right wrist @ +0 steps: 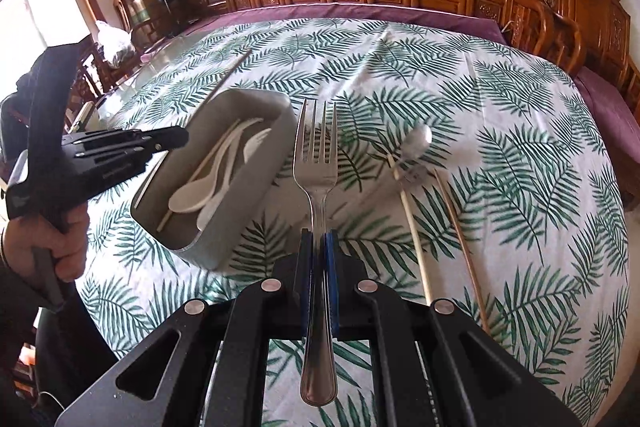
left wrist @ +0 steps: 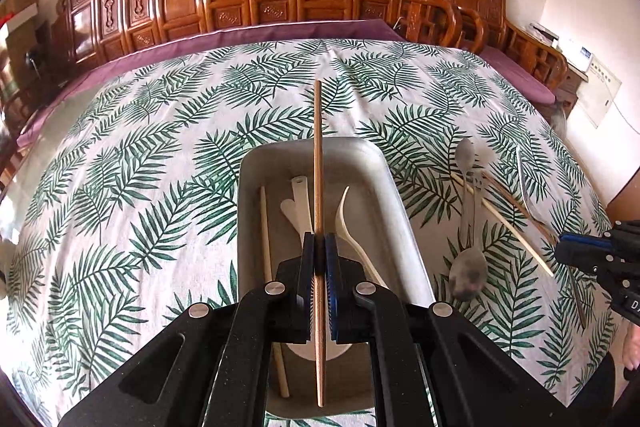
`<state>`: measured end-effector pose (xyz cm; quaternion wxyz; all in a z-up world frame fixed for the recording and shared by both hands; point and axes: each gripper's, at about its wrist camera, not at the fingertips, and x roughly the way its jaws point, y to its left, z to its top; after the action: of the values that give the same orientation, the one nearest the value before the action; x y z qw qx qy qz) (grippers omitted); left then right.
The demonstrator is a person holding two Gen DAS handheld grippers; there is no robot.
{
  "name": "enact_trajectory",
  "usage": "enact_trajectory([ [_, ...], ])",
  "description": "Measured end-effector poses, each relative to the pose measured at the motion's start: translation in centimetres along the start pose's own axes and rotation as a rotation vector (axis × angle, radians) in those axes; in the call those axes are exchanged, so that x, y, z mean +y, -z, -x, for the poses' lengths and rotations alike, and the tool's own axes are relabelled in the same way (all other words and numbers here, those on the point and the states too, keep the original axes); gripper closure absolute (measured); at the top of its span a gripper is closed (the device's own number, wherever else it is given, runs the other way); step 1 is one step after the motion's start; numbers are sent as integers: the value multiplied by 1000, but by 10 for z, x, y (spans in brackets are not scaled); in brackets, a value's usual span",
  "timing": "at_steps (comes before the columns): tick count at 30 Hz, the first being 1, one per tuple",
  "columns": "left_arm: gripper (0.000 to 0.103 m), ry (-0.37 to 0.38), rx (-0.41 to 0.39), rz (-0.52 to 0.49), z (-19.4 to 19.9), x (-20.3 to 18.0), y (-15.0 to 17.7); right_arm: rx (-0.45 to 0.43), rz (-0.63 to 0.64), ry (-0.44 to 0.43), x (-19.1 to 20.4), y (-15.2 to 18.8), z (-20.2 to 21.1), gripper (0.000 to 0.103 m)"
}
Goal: Organize utensils
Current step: 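Lower the chopstick into the grey tray with the left tool while the right tool carries the fork, then lower the metal fork into the grey tray and open the right tool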
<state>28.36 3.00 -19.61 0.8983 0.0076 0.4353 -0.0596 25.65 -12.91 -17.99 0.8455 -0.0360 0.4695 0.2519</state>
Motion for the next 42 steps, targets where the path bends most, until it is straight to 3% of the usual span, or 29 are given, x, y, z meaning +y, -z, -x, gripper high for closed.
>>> enact_trajectory([
  [12,99,28,6,6,-2,7,10,6,32,-21,33,-20,-14,94],
  [26,97,18,-57,15,47,38,22,-1,55,-58,72,-40,-33,94],
  [33,83,-22,-117,27,73,57,32,7,59,-66,94,-54,-51,95],
  [36,72,-34,-141,32,82,64,35,10,59,-62,101,-60,-59,95],
  [39,54,-53,-160,24,87,67,36,20,55,-56,105,-66,-68,95],
  [42,49,-68,-170,21,90,72,36,28,51,-50,108,-70,-76,95],
])
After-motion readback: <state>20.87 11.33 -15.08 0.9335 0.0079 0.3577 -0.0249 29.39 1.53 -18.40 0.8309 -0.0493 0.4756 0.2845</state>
